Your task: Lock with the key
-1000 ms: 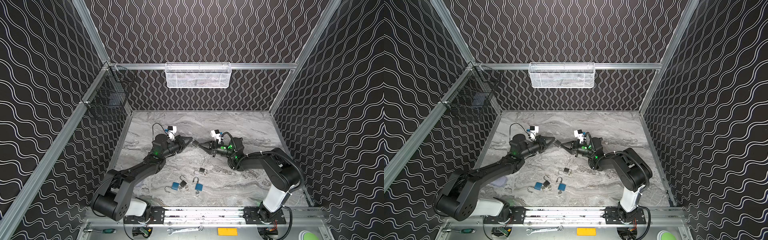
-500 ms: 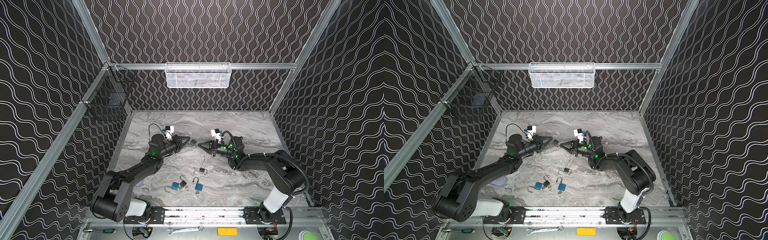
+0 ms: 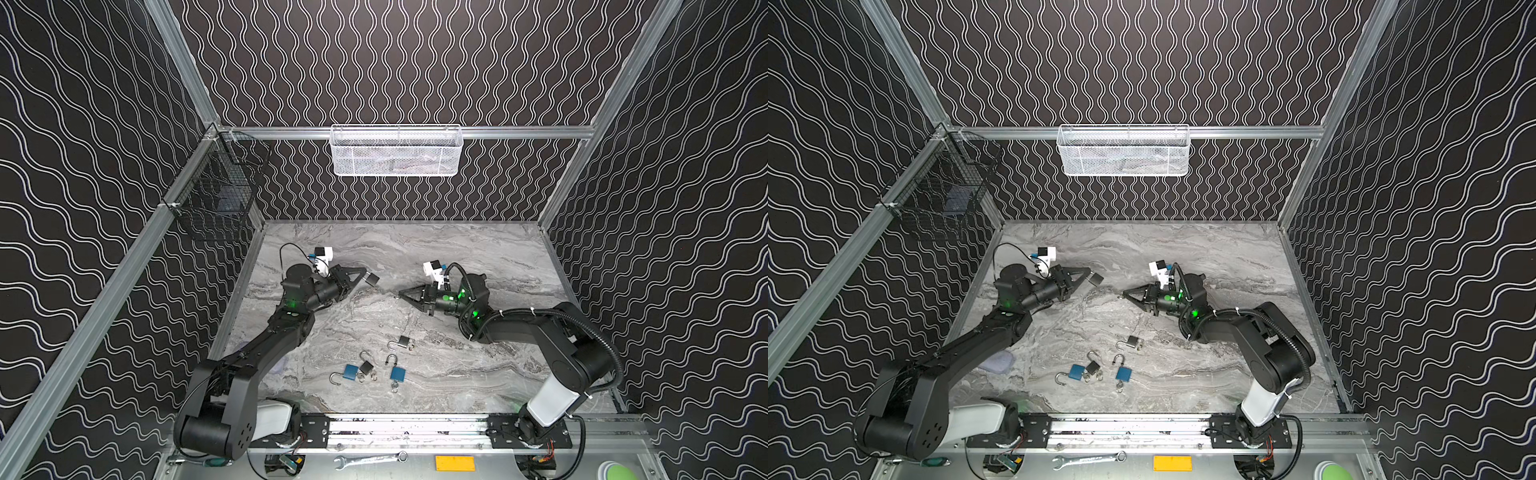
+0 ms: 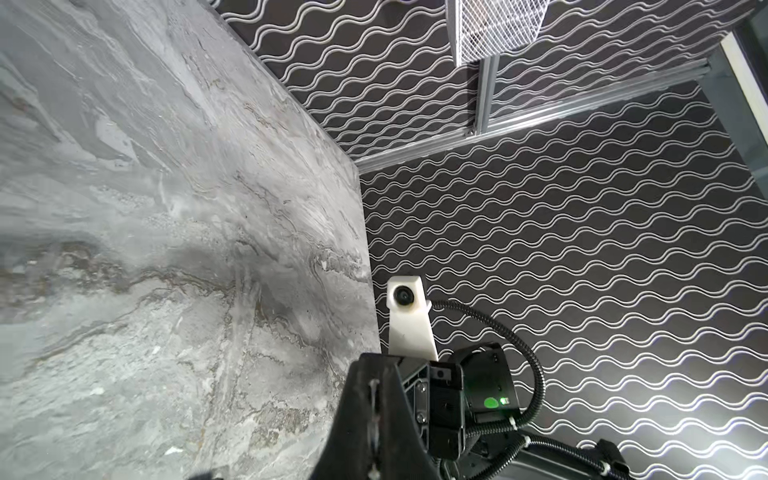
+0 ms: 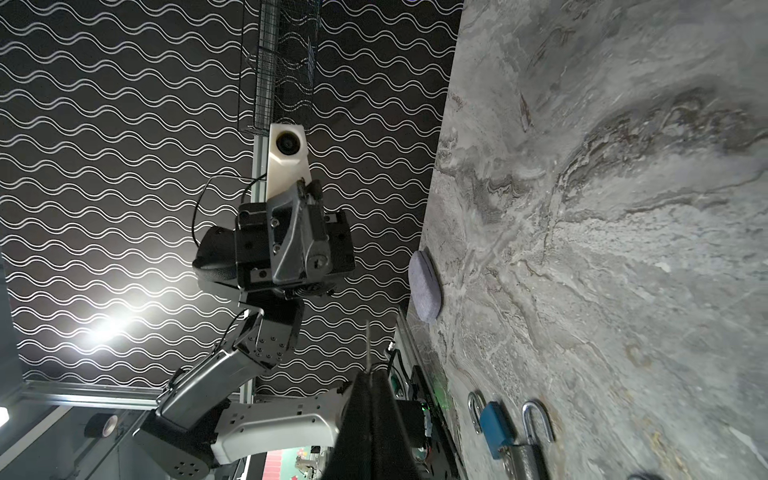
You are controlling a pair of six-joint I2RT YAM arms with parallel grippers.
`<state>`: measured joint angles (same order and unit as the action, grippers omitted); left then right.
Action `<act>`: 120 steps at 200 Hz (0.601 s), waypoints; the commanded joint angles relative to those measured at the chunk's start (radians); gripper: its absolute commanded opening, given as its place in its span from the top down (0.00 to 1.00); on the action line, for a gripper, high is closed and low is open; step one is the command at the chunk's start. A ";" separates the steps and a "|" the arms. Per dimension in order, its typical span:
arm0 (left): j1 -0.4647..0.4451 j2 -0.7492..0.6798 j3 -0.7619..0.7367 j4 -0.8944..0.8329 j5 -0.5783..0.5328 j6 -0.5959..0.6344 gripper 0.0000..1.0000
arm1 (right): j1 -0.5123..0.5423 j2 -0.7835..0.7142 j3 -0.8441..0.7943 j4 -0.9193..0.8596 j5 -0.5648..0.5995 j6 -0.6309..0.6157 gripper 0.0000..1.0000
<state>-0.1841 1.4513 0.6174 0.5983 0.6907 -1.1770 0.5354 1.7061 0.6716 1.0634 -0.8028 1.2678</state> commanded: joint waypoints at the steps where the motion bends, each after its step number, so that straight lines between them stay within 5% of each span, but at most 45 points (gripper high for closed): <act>1: 0.026 0.009 0.042 -0.076 0.072 0.078 1.00 | -0.013 -0.016 0.008 -0.040 -0.016 -0.045 1.00; 30: 0.060 0.043 0.167 -0.389 0.121 0.271 1.00 | -0.066 -0.051 0.036 -0.226 -0.065 -0.161 1.00; 62: 0.118 0.147 0.412 -0.904 0.037 0.622 1.00 | -0.165 -0.112 0.147 -0.680 -0.055 -0.479 1.00; 86: 0.173 0.261 0.536 -1.053 -0.031 0.762 1.00 | -0.215 -0.114 0.236 -0.926 -0.032 -0.649 1.00; 120: 0.246 0.451 0.671 -1.130 -0.007 0.866 1.00 | -0.265 -0.091 0.268 -1.008 -0.034 -0.721 1.00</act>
<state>0.0196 1.8149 1.2266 -0.4011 0.6727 -0.4614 0.2893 1.6009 0.9211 0.2241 -0.8425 0.6819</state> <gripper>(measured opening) 0.071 0.050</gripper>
